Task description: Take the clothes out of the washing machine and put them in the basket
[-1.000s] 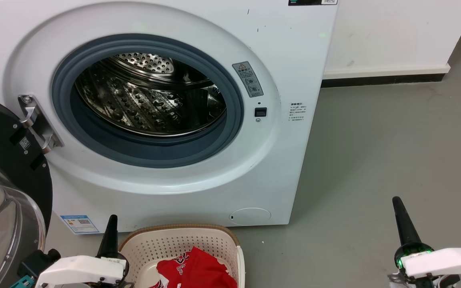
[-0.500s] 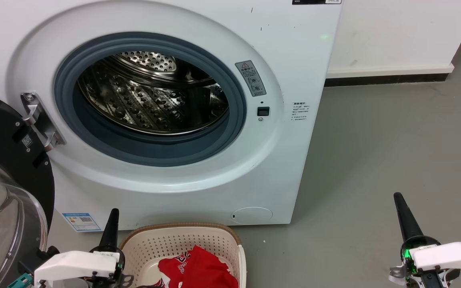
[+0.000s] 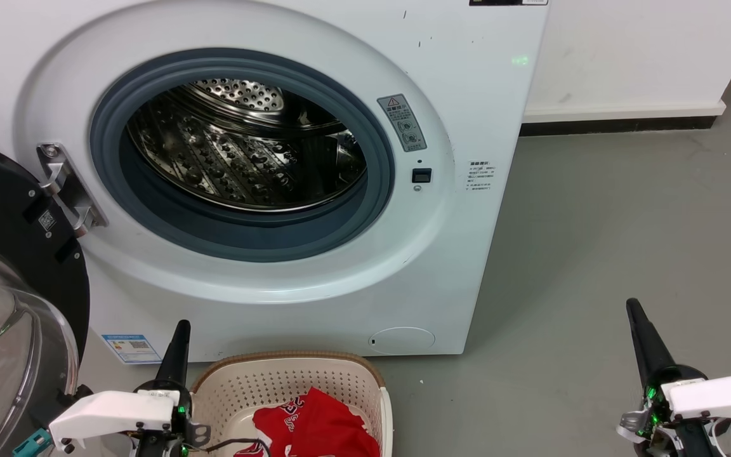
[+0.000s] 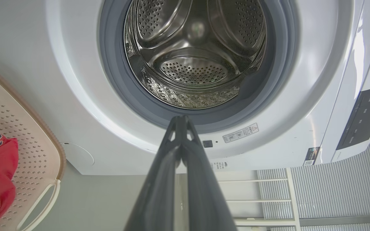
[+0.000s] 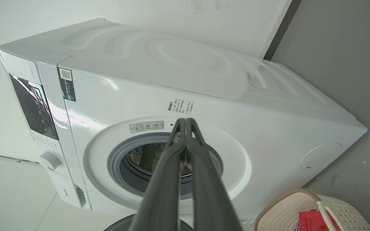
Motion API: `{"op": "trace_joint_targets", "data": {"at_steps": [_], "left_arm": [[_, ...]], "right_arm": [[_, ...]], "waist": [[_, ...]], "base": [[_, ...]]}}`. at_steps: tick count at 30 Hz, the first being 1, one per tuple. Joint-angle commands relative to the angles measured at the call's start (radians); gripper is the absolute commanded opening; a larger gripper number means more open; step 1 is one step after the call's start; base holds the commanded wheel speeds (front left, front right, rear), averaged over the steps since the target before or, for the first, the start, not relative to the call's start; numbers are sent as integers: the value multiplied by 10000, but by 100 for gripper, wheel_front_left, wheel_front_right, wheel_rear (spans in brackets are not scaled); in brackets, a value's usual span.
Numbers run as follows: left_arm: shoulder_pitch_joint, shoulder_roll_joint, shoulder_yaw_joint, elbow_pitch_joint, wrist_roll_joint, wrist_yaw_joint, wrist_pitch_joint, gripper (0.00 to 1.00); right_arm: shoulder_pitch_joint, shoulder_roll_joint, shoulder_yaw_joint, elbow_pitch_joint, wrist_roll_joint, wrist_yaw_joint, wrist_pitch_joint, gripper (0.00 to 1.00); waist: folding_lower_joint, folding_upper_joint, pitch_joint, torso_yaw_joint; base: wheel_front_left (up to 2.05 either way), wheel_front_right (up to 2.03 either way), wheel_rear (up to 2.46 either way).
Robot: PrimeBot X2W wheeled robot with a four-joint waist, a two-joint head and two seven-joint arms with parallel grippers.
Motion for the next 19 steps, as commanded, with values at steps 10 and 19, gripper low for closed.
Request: {"op": "trace_joint_targets", "data": {"at_steps": [10, 19], "left_arm": [[-355, 25, 86, 96, -1006, -177, 261, 0], [-458, 25, 128, 173, -1625, -268, 403, 0]], "right_arm": [[-409, 4, -151, 197, 1028, -2, 288, 0], [-523, 27, -237, 335, 1641, -3, 456, 0]], "waist": [[0, 0, 32, 60], [-1, 0, 55, 104]], "base": [[0, 0, 0], [0, 0, 0]]}}
